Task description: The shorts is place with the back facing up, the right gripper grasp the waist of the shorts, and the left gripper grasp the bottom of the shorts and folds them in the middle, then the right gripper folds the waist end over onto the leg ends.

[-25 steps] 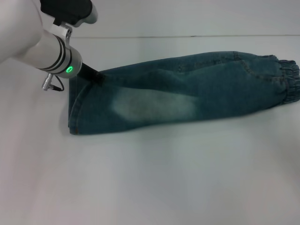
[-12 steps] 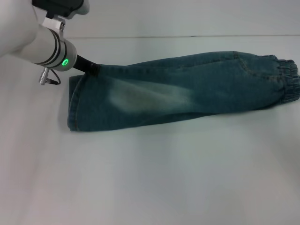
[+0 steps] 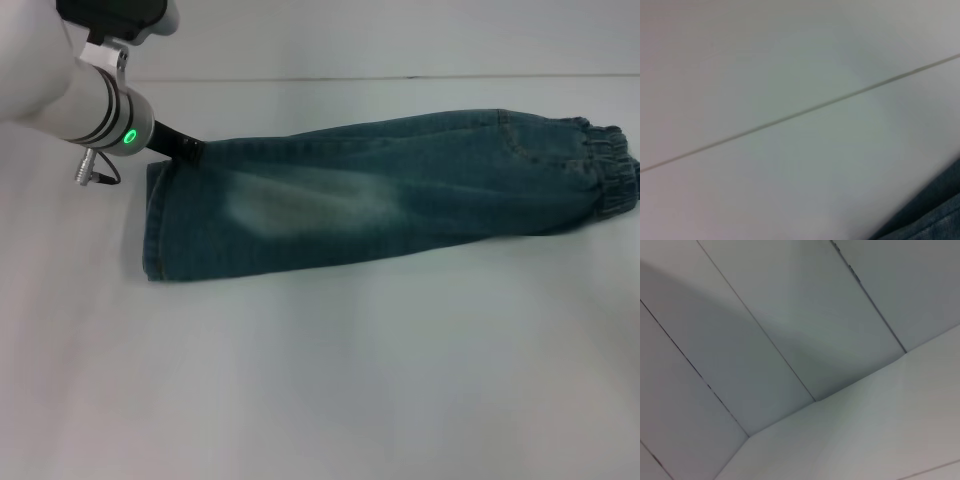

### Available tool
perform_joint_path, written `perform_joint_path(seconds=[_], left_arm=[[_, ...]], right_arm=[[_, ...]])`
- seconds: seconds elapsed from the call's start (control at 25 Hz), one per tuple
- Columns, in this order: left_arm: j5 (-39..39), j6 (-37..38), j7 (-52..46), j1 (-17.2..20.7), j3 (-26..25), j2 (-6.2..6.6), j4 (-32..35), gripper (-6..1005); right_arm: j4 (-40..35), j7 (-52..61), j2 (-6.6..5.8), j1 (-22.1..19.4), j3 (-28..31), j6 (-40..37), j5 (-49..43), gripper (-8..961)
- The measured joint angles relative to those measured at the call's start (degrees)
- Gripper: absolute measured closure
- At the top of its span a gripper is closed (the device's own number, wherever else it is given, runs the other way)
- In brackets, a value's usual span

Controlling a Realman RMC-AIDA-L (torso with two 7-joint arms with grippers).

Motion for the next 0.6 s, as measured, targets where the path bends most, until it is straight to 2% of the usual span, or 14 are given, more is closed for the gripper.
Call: perform_joint_path(seconds=[0.6], left_arm=[[0.1, -2.2, -1.8, 0.0, 0.1, 0.79, -1.9, 959]], right_arm=[[0.0, 0.2, -0.01, 0.1, -0.1, 0.1, -0.1, 13]])
